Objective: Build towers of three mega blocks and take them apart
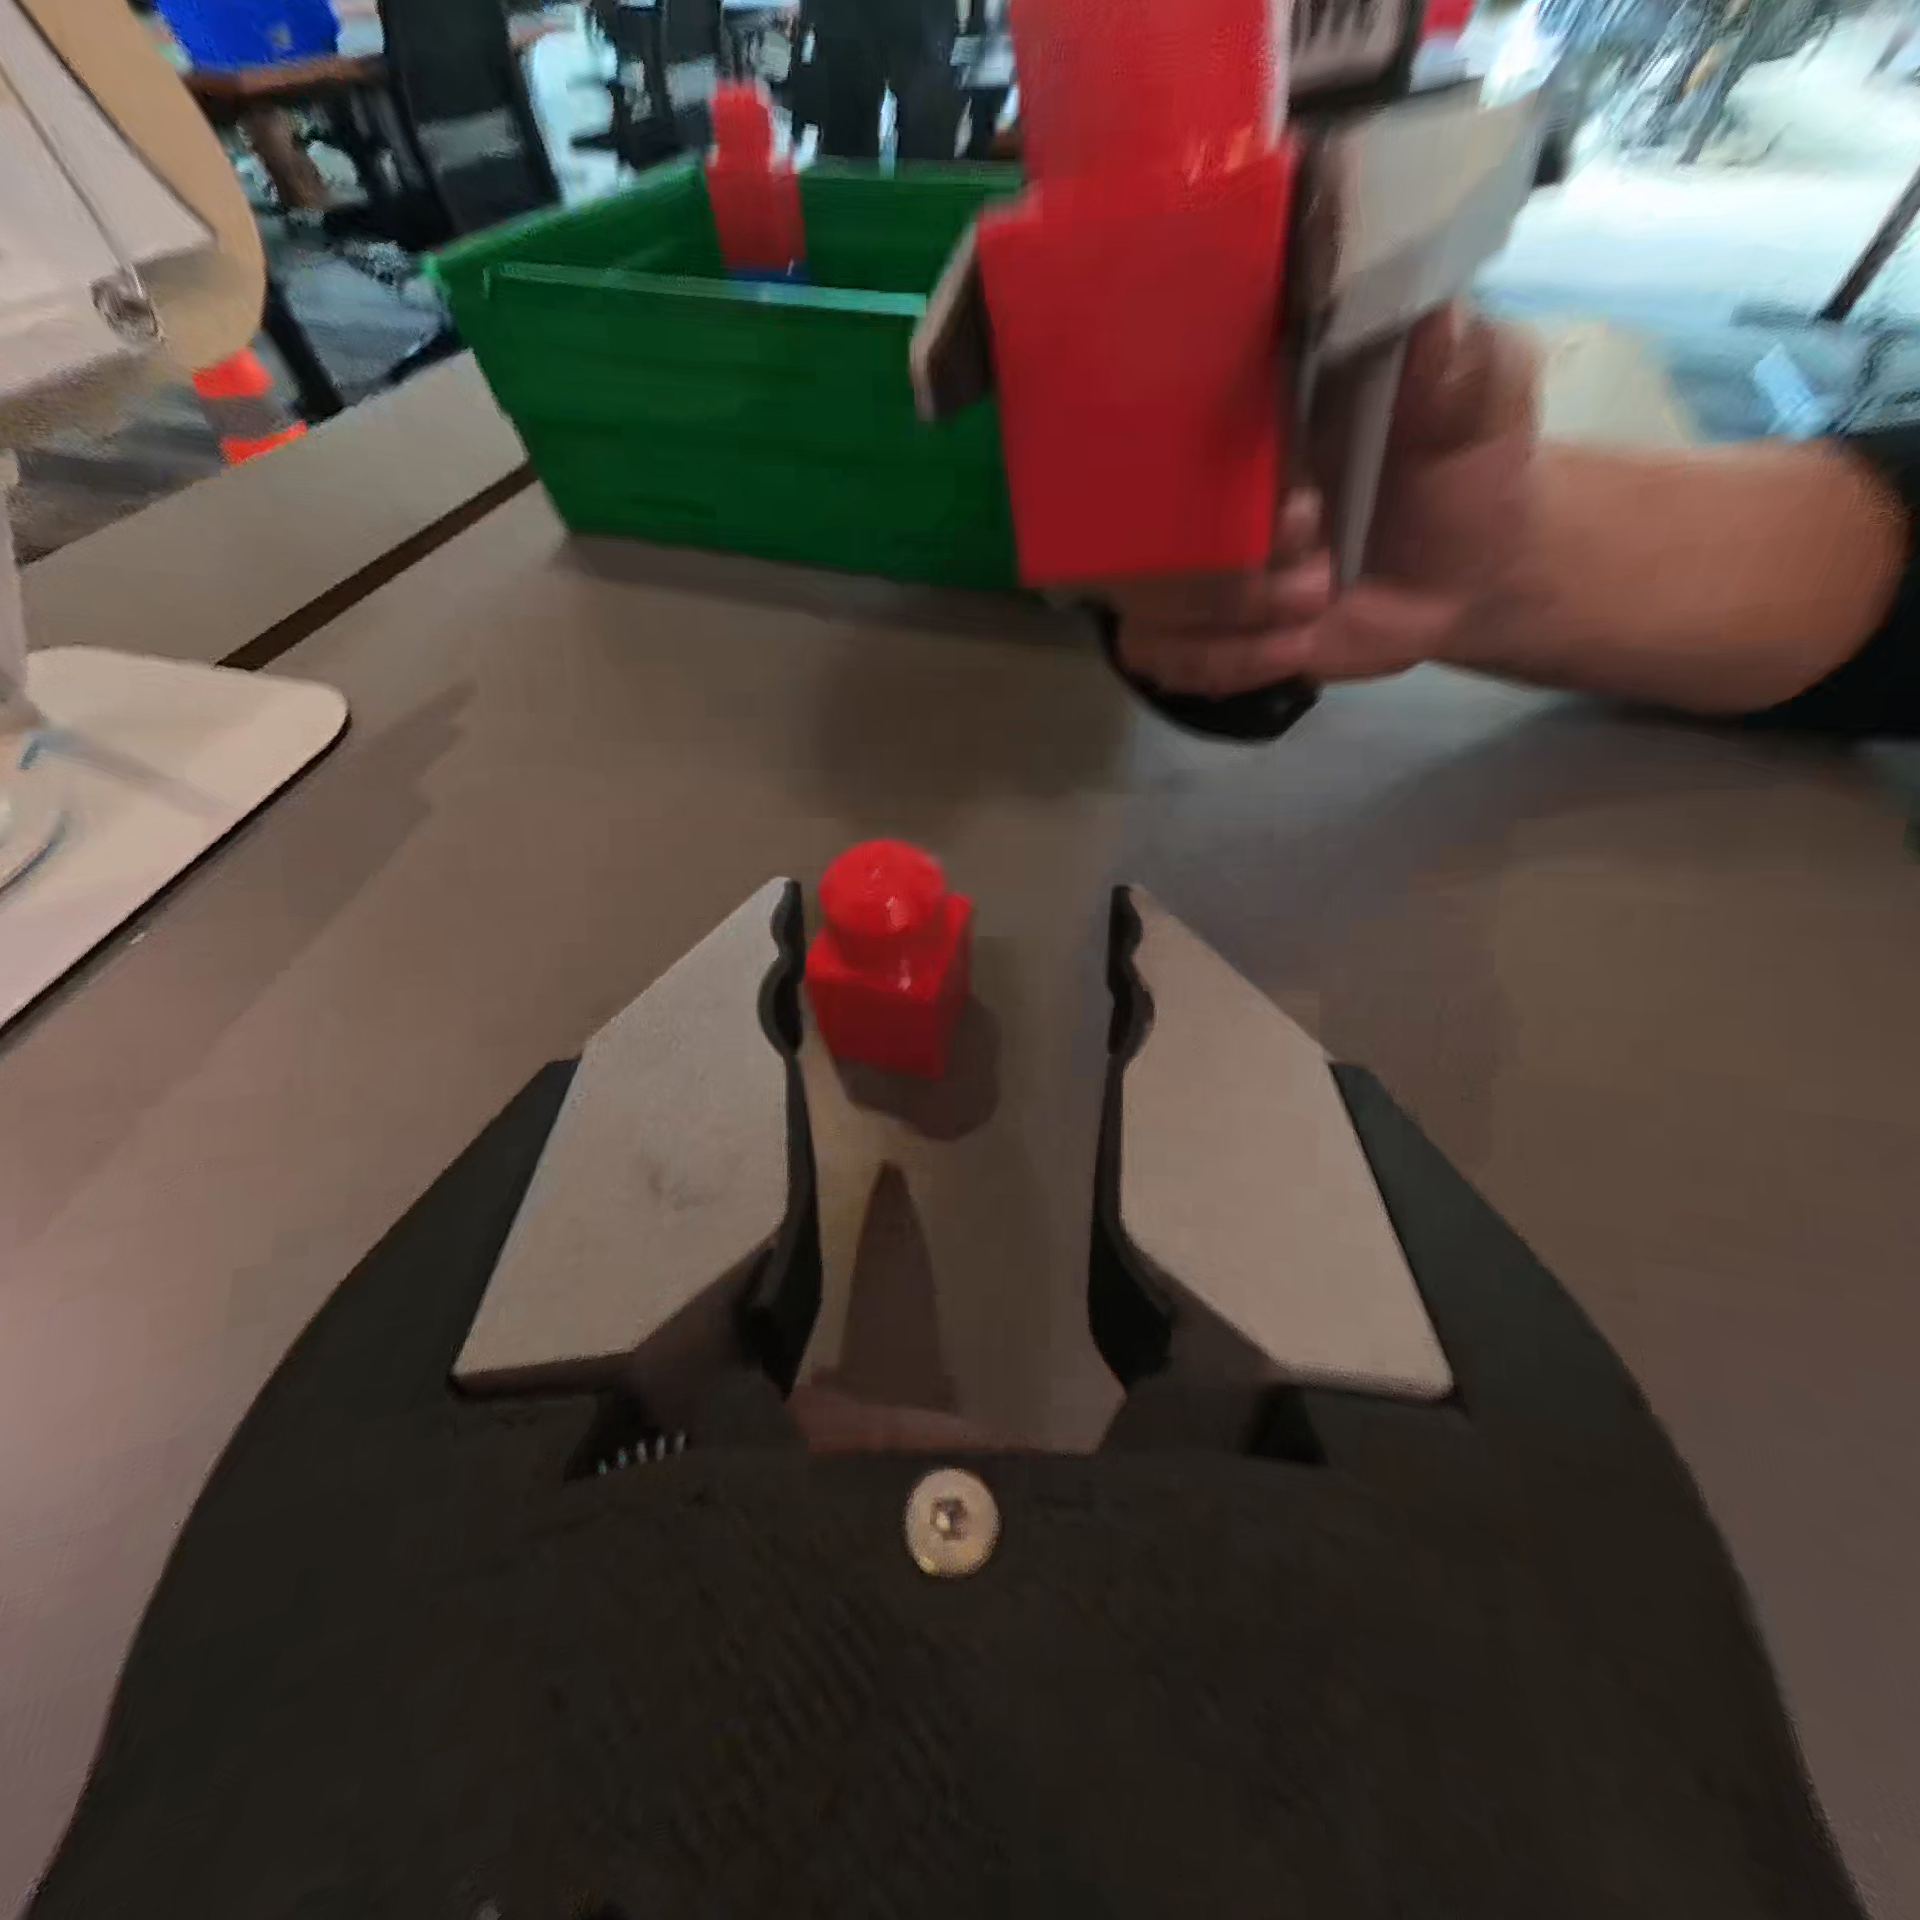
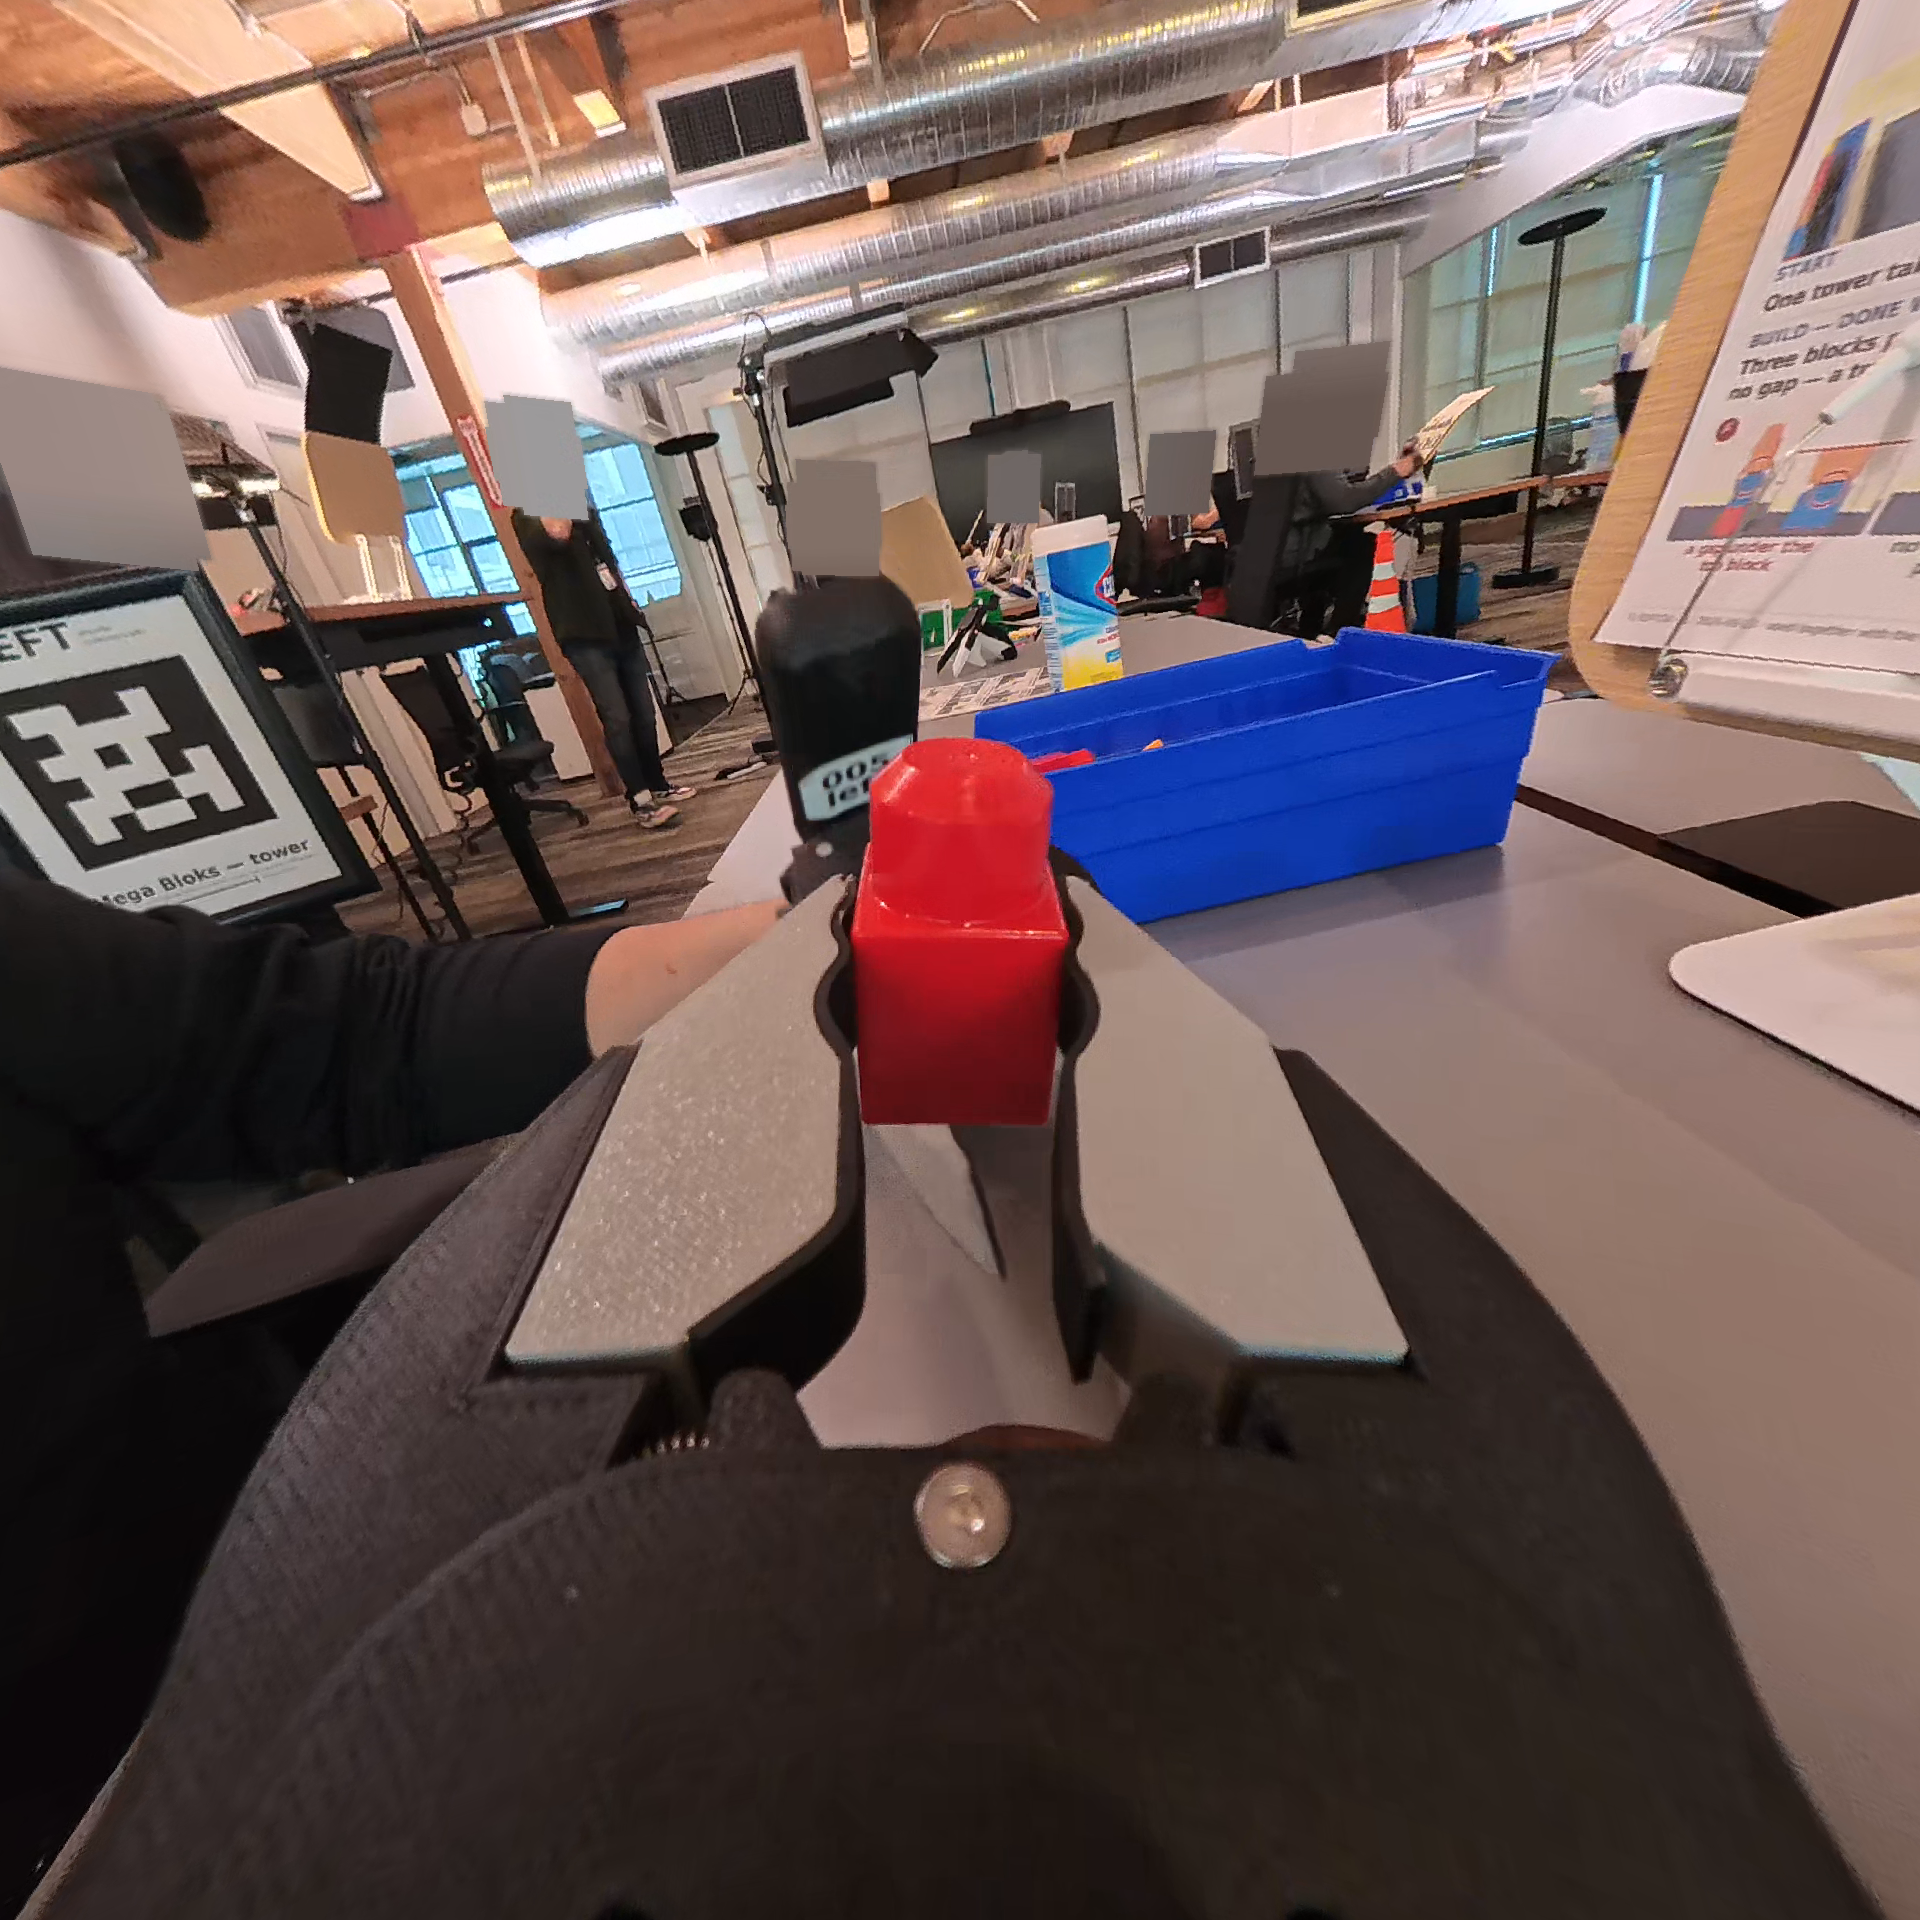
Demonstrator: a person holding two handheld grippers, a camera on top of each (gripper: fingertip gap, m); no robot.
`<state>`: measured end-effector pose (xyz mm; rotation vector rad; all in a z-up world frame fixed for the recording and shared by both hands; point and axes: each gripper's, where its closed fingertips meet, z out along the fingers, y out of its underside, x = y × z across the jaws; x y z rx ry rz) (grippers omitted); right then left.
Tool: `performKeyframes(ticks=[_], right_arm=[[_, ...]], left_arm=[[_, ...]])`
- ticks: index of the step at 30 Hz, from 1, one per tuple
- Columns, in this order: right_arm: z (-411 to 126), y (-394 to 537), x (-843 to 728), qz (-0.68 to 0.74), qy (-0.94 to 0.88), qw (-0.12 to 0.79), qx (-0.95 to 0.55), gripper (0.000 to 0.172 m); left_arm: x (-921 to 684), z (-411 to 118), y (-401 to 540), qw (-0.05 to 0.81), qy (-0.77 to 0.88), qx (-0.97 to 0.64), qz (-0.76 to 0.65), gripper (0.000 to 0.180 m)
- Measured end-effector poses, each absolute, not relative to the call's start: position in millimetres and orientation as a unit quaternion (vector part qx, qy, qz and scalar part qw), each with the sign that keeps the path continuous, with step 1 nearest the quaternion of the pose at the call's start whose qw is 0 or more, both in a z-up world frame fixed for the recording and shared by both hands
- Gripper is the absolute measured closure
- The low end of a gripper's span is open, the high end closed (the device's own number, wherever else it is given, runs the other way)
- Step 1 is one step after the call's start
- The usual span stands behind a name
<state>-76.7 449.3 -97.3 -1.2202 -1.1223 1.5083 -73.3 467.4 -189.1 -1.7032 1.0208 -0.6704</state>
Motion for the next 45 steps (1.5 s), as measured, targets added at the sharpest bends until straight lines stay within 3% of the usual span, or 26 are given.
performKeyframes(ticks=[6, 10, 11, 12, 17, 29, 37, 45], right_arm=[[-97.8, 446.9, -76.3, 0.610, -0.456, 0.431, -0.484, 0.139], [-101.2, 449.7, -76.5, 0.595, -0.468, 0.442, -0.481, 0.139], [-103.6, 450.0, -76.9, 0.590, -0.475, 0.442, -0.482, 0.139], [-105.9, 451.4, -77.4, 0.583, -0.479, 0.444, -0.483, 0.139], [-109.0, 460.7, -77.1, 0.570, -0.469, 0.455, -0.499, 0.139], [-150.0, 449.9, -87.8, 0.518, -0.538, 0.396, -0.535, 0.138], [-147.9, 459.4, -86.0, 0.487, -0.536, 0.423, -0.545, 0.138], [-147.0, 429.3, -76.2, 0.538, -0.581, 0.347, -0.502, 0.139]], left_arm=[[-65.8, -221.7, 493.3, 0.436, 0.461, -0.740, -0.222, 0.121], [-67.5, -253.7, 496.4, 0.347, 0.484, -0.778, -0.201, 0.129], [-66.1, -252.8, 498.2, 0.346, 0.476, -0.781, -0.209, 0.143], [-67.4, -253.0, 501.6, 0.348, 0.467, -0.787, -0.203, 0.144], [-63.2, -248.4, 494.7, 0.380, 0.495, -0.762, -0.174, 0.145], [-34.7, -212.7, 455.7, 0.410, 0.469, -0.721, -0.304, 0.145], [-40.5, -208.4, 466.9, 0.434, 0.457, -0.732, -0.260, 0.146], [-30.5, -202.2, 435.3, 0.383, 0.491, -0.707, -0.335, 0.146]])
